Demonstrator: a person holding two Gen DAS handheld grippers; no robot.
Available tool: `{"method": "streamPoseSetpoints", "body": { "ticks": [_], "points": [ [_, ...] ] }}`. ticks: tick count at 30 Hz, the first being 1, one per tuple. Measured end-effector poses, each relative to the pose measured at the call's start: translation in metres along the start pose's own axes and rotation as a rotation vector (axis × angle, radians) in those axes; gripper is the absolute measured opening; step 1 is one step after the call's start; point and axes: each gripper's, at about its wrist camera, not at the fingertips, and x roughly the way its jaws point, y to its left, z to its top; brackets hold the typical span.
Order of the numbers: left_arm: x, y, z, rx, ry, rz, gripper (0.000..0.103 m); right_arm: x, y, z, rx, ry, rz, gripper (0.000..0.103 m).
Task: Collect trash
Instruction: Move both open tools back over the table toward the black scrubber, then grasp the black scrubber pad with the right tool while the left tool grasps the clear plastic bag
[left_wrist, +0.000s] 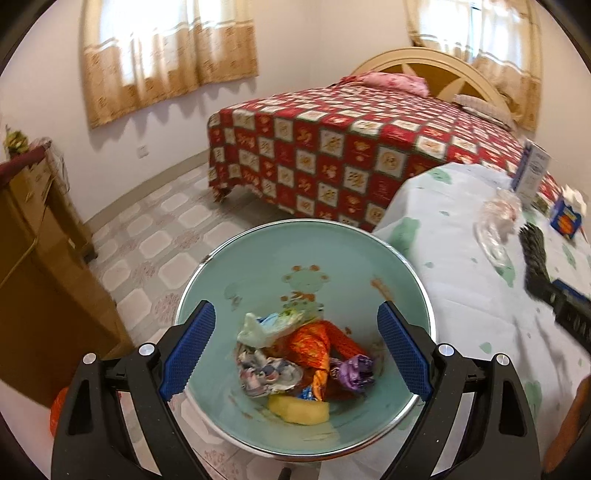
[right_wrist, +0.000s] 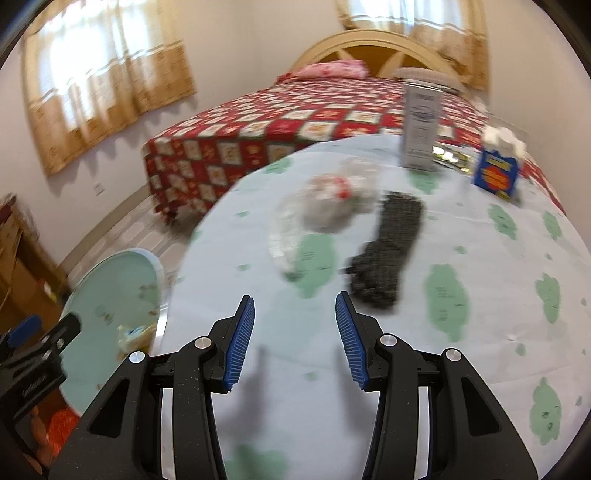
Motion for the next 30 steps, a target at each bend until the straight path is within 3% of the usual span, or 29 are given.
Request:
{"method": "streamPoseSetpoints", "body": {
  "ticks": [6, 10, 15, 21, 25, 30],
  "points": [
    [-0.008, -0.01, -0.001, -0.016, -0.029, -0.085, 0.088, 0.009, -0.047, 0.017, 0.145, 0.015, -0.053, 0.046],
    [-0.012, -0.017, -0.002, -0.027, -0.052, -0.119, 0.088, 0.021, -0.067, 0.033, 0.167, 0.034, -0.074, 0.046],
    [-0.012, -0.032, -0.003, -0.031, -0.033, -0.157, 0.088, 0.041, -0.082, 0.046, 0.215, 0.079, -0.055, 0.046],
    [-0.015, -0.058, 0.014, 0.022, -0.054, -0.183, 0.088, 0.062, -0.081, 0.051, 0.177, 0.122, 0.003, 0.045],
    [-0.016, -0.075, 0.03, 0.054, -0.072, -0.196, 0.088, 0.071, -0.077, 0.054, 0.163, 0.155, 0.084, 0.026],
    [-0.01, -0.094, 0.045, 0.06, -0.062, -0.228, 0.088, 0.065, -0.091, 0.052, 0.158, 0.142, 0.144, 0.019]
  ]
}}
